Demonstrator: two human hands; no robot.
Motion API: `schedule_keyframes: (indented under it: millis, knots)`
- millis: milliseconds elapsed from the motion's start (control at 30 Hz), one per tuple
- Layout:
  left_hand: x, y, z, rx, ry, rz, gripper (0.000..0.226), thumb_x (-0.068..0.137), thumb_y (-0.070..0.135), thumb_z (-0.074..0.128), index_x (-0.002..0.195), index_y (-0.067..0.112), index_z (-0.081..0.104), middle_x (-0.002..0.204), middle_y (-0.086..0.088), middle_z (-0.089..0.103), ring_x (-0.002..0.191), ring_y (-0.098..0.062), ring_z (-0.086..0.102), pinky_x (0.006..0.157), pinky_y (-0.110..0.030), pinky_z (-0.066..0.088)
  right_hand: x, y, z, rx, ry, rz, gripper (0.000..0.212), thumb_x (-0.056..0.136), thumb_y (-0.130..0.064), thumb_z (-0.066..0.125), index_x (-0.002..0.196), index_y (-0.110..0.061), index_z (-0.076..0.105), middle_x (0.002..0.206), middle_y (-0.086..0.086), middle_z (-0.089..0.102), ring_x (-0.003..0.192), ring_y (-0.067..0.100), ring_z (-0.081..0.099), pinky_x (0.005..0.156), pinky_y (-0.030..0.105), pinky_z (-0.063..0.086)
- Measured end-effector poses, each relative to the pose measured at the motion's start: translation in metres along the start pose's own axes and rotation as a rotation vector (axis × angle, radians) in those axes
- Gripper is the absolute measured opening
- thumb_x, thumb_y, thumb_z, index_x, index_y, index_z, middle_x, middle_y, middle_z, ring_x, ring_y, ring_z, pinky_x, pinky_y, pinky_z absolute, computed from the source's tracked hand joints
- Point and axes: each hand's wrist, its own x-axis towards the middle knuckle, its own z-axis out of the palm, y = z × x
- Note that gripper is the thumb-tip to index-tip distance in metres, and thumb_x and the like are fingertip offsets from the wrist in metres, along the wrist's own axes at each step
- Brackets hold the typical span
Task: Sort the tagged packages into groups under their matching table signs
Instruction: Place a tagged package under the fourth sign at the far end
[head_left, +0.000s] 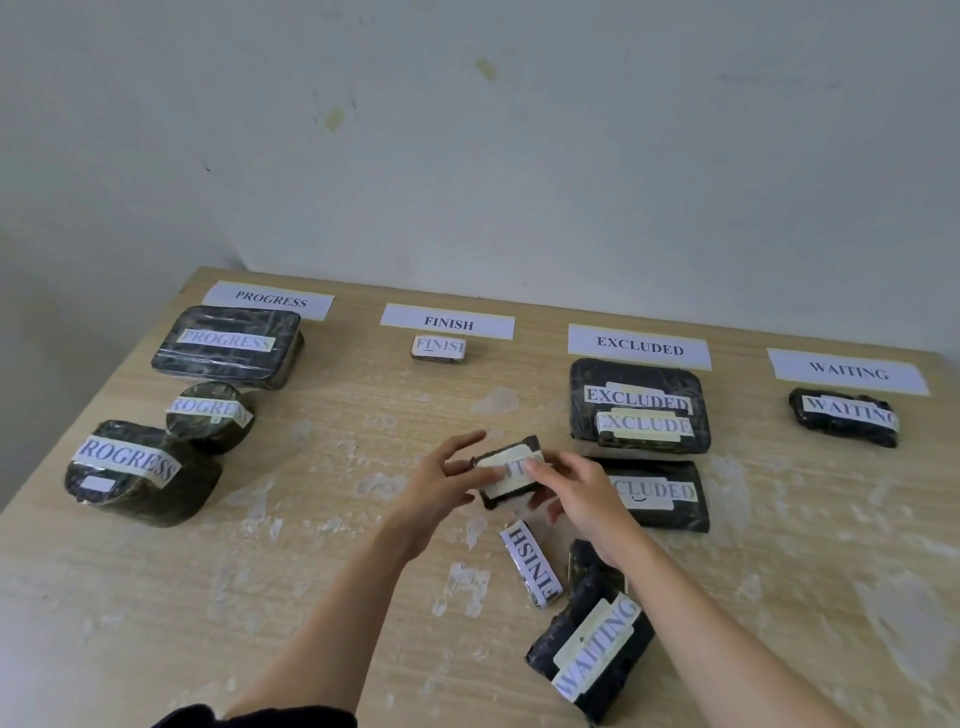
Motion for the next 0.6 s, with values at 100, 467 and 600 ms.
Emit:
schedule_keyframes:
  millis: [100, 467, 600]
  knots:
    - [0.005, 0.005, 0.006, 0.032, 0.074, 0.039, 0.042, 0.090, 0.041, 0.057, 0.127, 0.022, 0.056, 0.108, -0.005, 0.071, 0.096, -0.021, 0.066, 0.082, -0.032, 0.052, 0.002, -0.009, -0.006, 0.198, 0.234, -0.096, 0.013, 0.091, -0.018, 0.058, 0.094, -0.007, 0.063, 0.082, 0.010, 0.068, 0.061, 0.015, 0.061, 0.048, 0.023, 0.043]
    - [0.019, -0.012, 0.110, 1.204, -0.090, 0.299, 0.053, 0.073, 0.070, 0.058, 0.099, 0.024, 0.058, 0.103, 0.006, 0.059, 0.099, -0.017, 0.056, 0.082, -0.034, 0.045, -0.024, 0.024, -0.116, 0.486, 0.994, -0.096, 0.014, 0.090, -0.020, 0.056, 0.099, -0.010, 0.061, 0.089, 0.011, 0.067, 0.062, 0.015, 0.060, 0.044, 0.020, 0.047]
    - [0.018, -0.018, 0.131, 1.511, -0.209, 0.097, 0.080, 0.062, 0.079, 0.059, 0.111, 0.016, 0.049, 0.107, -0.005, 0.060, 0.095, -0.027, 0.059, 0.079, -0.039, 0.050, -0.031, 0.061, -0.154, 0.509, 1.113, 0.002, 0.023, 0.087, -0.023, 0.059, 0.104, -0.009, 0.061, 0.101, 0.022, 0.069, 0.071, 0.024, 0.061, 0.038, 0.013, 0.043]
